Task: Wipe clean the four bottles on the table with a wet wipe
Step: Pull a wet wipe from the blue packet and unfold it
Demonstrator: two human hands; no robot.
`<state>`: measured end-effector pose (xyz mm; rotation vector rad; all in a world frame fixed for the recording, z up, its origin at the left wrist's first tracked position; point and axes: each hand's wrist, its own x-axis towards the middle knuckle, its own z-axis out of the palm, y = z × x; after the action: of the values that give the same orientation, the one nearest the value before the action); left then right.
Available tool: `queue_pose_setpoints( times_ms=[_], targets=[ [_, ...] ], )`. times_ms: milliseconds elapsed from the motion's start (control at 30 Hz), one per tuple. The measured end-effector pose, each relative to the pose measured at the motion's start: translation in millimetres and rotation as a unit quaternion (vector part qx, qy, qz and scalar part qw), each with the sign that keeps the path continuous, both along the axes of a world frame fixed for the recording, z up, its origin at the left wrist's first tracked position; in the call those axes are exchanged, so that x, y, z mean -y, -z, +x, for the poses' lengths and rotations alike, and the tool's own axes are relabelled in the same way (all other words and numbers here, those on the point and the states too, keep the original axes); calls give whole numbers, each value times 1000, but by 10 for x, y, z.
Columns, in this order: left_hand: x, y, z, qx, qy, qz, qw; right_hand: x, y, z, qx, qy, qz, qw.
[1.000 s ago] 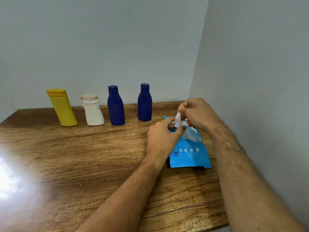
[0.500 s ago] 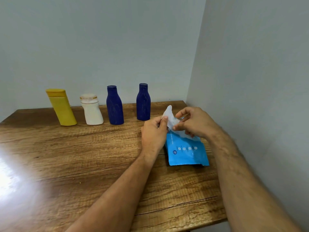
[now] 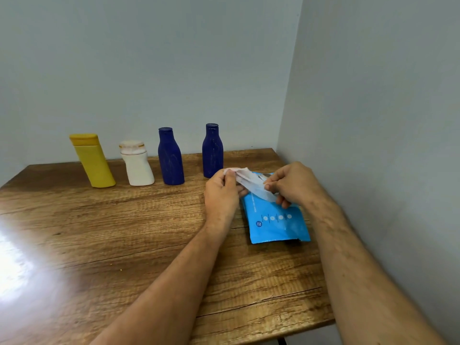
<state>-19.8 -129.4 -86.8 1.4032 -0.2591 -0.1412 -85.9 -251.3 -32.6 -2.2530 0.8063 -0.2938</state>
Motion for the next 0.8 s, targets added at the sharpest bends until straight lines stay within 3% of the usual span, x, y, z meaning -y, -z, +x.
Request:
queue_pose_setpoints(
  times_ms=[233, 400, 567, 700, 800],
  targets=[
    [-13, -12, -36, 20, -19, -39, 999, -7, 55, -3, -18, 42, -85, 995],
    [-26, -78, -57, 53, -36, -43, 997, -54, 3, 0, 94, 37, -92, 991],
    [-26, -254, -11, 100, -21, -56, 993, -116, -226, -29, 226, 68, -7, 972],
    [-23, -329, 26, 106, -38, -63, 992, -127, -322, -53, 266, 29, 81, 960],
    [-33, -392, 47, 98, -20, -75, 992, -125, -334, -59, 242, -30, 118, 963]
  ],
)
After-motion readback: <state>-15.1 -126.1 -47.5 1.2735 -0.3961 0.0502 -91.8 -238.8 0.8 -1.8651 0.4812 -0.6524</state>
